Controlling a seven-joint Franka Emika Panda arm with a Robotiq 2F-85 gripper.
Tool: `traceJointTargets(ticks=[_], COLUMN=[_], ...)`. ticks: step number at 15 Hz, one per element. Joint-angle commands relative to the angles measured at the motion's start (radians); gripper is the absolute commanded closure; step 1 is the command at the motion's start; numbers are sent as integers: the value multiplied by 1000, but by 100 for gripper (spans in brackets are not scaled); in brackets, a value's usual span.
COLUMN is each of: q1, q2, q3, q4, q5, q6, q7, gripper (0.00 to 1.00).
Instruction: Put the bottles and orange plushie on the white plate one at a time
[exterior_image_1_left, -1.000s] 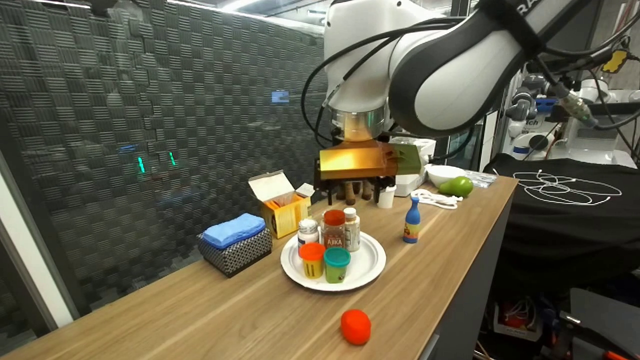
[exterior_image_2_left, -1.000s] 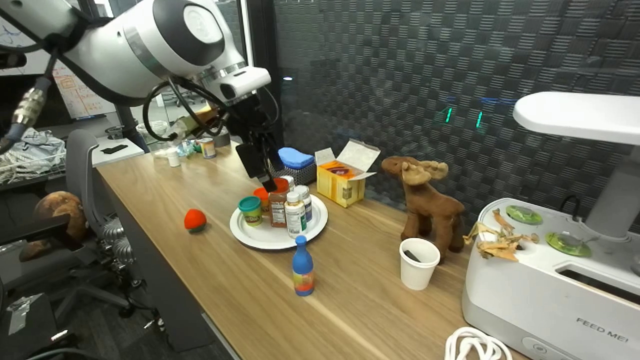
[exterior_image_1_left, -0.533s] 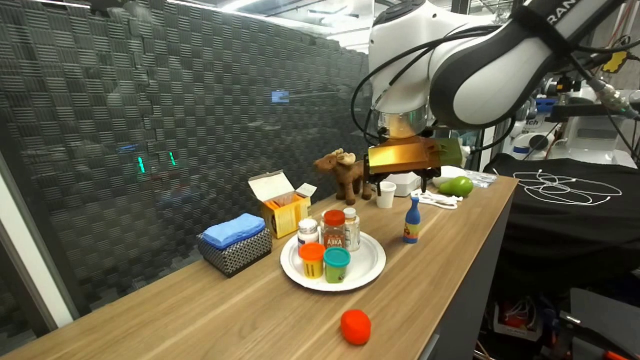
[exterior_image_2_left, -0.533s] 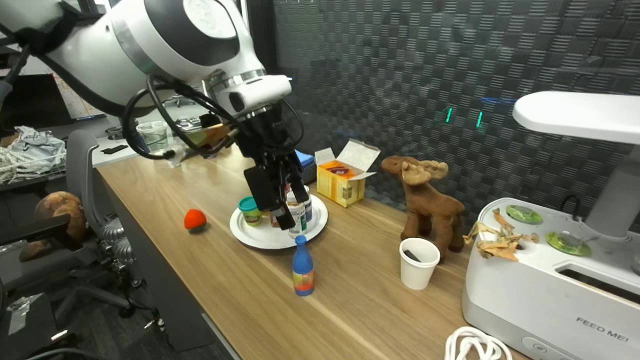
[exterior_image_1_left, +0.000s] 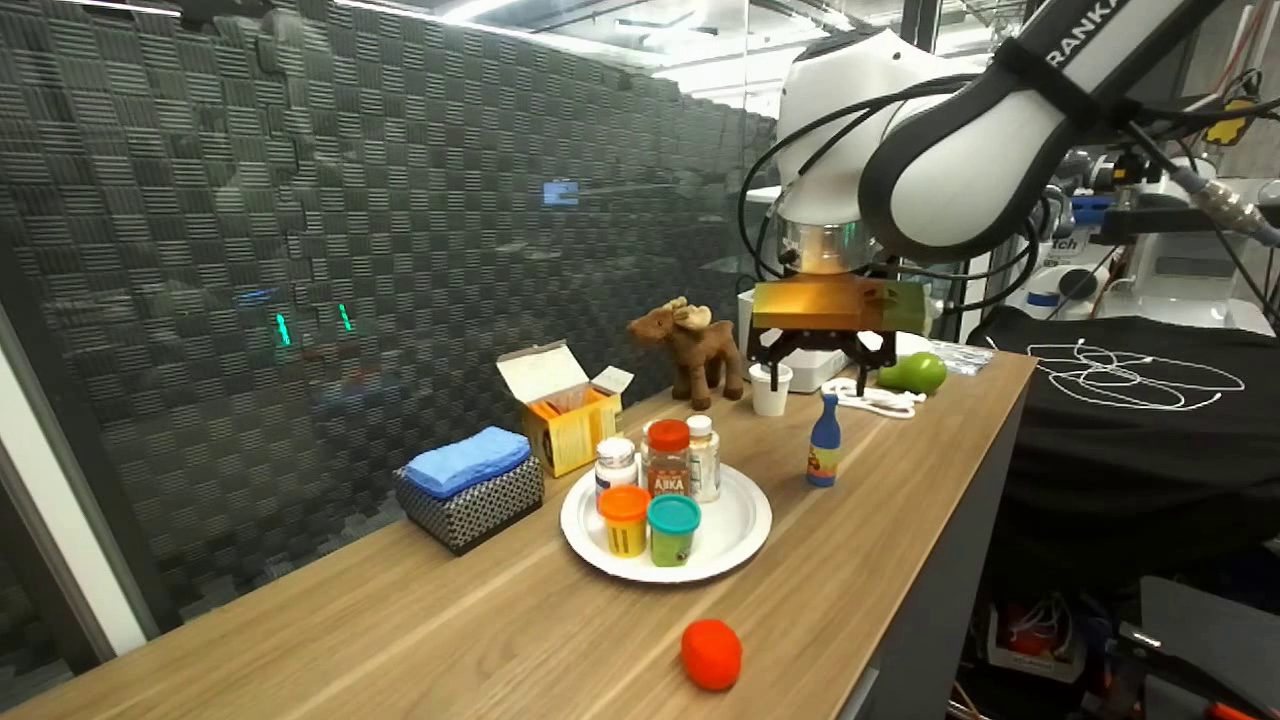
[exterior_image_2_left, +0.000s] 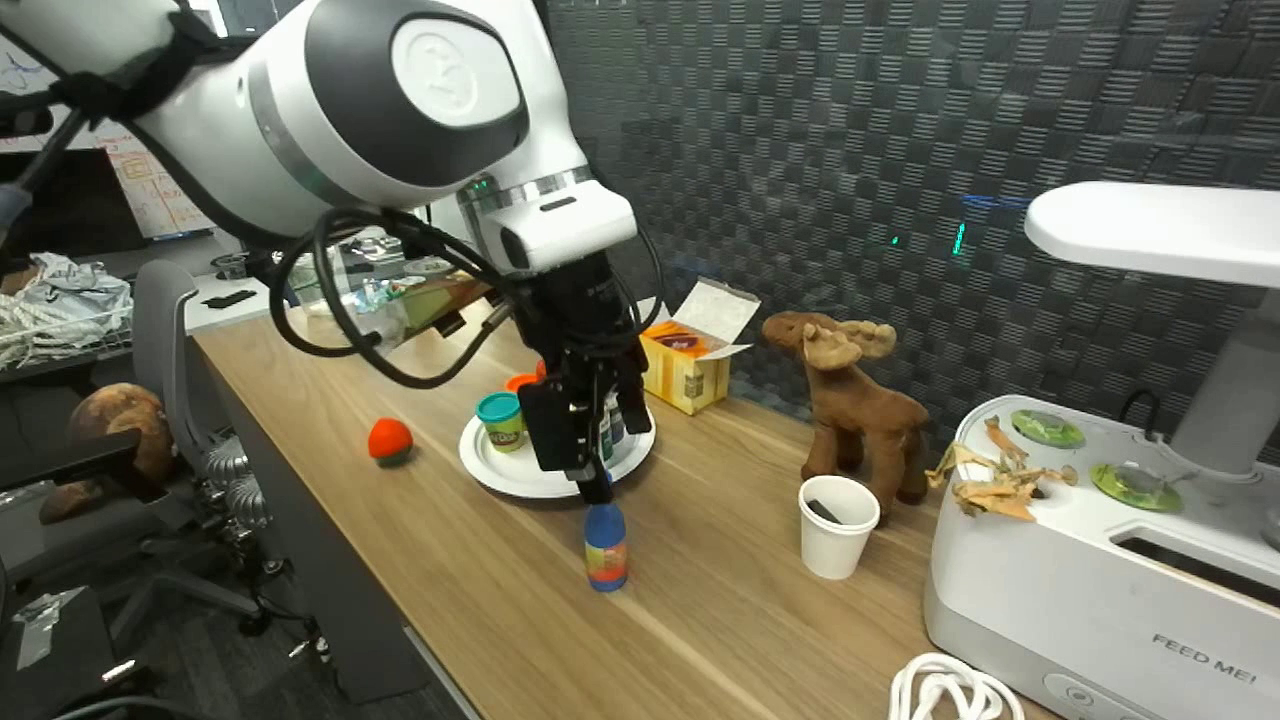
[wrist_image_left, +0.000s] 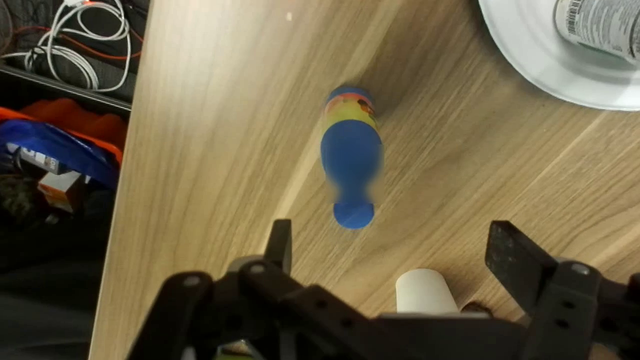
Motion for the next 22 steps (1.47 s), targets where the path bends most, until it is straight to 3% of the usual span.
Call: traceJointTargets(ticks=[1, 9, 10, 12, 20, 21, 22], q1=[-9, -10, -10, -8, -2, -2, -1], q2=[-9, -5, -3, -2, -5, -6, -7], q3=[-8, -6, -6, -6, -10, -9, -8], q4=[-9, -16, -16, -14, -16, -15, -15], q5=[82, 216, 227, 243, 223, 222, 221], q6=[31, 25, 24, 20, 13, 12, 12], q7=[-44, -103, -109, -113, -94, -94, -93], gripper=[0, 0, 22, 32, 96, 100, 97])
